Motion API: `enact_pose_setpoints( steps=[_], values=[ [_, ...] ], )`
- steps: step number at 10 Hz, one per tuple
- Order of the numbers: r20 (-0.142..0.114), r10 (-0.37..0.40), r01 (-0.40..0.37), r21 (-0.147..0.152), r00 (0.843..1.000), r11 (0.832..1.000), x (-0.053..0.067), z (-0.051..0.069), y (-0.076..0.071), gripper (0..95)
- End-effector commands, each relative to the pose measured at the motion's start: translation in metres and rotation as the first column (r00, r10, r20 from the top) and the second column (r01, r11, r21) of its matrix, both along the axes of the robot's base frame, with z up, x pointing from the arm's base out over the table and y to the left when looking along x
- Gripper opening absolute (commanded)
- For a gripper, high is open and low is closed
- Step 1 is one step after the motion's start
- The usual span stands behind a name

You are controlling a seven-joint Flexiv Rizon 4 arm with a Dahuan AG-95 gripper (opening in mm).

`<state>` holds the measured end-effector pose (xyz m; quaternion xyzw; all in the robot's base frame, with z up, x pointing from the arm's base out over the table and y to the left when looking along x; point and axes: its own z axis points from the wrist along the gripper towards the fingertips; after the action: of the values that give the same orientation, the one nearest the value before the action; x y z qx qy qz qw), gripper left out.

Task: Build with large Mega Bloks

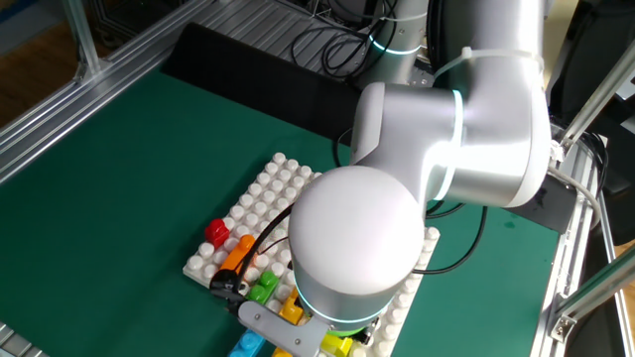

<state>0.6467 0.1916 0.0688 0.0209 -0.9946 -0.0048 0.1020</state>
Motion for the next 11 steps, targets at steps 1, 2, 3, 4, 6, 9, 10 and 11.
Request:
enact_pose_setpoints(
  steps=[1,2,3,4,6,9,10,11],
  values=[
    [-0.001,0.013,-0.013,0.003,1.0,1.0,0.002,-0.002,-0.004,0.0],
    [0.001,0.016,-0.016,0.004,1.0,1.0,0.003,-0.003,-0.005,0.0],
    [0.004,0.012,-0.012,0.005,1.0,1.0,0.003,-0.003,-0.005,0.0],
    [0.005,0.012,-0.012,0.004,1.0,1.0,0.003,-0.003,-0.005,0.0],
    [0.008,0.012,-0.013,0.002,1.0,1.0,0.003,-0.005,-0.005,0.0],
    [0.015,0.013,-0.013,-0.003,1.0,1.0,0.004,-0.009,-0.004,0.0],
    [0.016,0.013,-0.013,-0.004,1.0,1.0,0.004,-0.011,-0.004,0.0],
    [0.018,0.015,-0.015,-0.007,1.0,1.0,0.005,-0.013,-0.003,0.0]
  ],
)
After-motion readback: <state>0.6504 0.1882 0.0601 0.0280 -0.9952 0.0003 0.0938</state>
